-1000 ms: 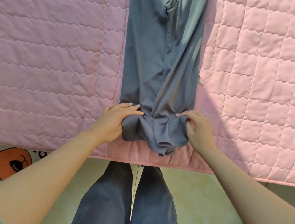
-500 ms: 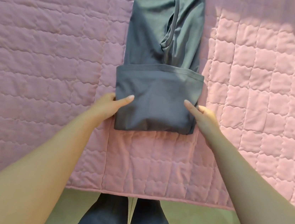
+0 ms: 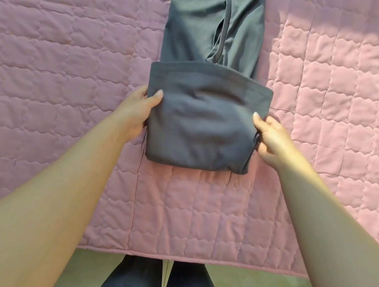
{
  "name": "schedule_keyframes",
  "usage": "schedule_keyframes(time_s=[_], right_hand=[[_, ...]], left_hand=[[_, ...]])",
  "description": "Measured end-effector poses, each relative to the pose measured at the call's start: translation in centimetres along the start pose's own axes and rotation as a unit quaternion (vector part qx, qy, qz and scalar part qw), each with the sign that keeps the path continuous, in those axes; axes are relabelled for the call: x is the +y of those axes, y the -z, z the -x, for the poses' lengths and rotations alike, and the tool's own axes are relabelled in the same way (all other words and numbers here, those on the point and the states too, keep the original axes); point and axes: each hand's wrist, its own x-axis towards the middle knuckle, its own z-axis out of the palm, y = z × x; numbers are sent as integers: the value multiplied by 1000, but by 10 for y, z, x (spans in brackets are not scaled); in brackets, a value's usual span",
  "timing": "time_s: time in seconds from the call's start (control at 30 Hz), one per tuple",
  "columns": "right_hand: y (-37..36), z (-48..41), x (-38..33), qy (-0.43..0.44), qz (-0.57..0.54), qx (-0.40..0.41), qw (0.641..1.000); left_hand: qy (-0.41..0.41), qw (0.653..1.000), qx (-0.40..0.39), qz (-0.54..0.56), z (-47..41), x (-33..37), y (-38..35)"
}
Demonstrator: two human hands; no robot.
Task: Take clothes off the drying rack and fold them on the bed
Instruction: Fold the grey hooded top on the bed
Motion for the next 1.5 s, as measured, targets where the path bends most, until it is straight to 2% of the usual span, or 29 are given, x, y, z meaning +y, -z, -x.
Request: schedule_keyframes(time_s=[0.03, 0.07, 0.13, 0.2, 0.27, 0.3, 0.37, 0.5, 0.57, 0.63, 0.7, 0.83, 0.93, 1.2, 1.33, 1.5], right_hand=[[5, -5, 7, 23, 84, 66, 994], [11, -8, 13, 62, 164, 128, 976], [23, -7, 23, 178, 313, 177, 916], [31, 0, 32, 281, 447, 142, 837], [32, 6, 38, 313, 564, 116, 755], [33, 6, 43, 321, 599, 107, 726], [30, 6, 43, 353, 639, 88, 678], [16, -10, 26, 381, 704, 33, 598], [8, -23, 19, 408, 737, -8, 539], [6, -31, 14, 400, 763, -49, 504], [10, -31, 11, 378, 767, -77, 513], [17, -23, 10, 348, 757, -111, 541], [21, -18, 7, 309, 766, -145, 545], [20, -8, -9, 232, 785, -216, 532], [12, 0, -8, 221, 752, -198, 589], [21, 24, 16, 230, 704, -207, 639]], left_hand=[[-18, 994, 70, -84, -6, -8, 4], [-53, 973, 139, -176, -9, -16, 10], [-170, 901, 208, -342, -5, -32, 21], [-273, 814, 182, -480, 5, -44, 26], [-332, 730, 106, -588, 12, -52, 29], [-346, 698, 64, -624, 14, -52, 31], [-348, 664, 13, -661, 11, -50, 35], [-339, 606, -27, -719, -6, -37, 33], [-343, 566, -62, -747, -15, -31, 30], [-339, 548, -98, -758, -21, -23, 27], [-329, 558, -120, -752, -23, -16, 27], [-290, 613, -140, -722, -12, -19, 30], [-263, 643, -157, -703, -3, -18, 30], [-226, 627, -183, -723, -2, -9, 27], [-220, 631, -184, -721, 0, -7, 26], [-200, 613, -199, -738, 21, -22, 31]])
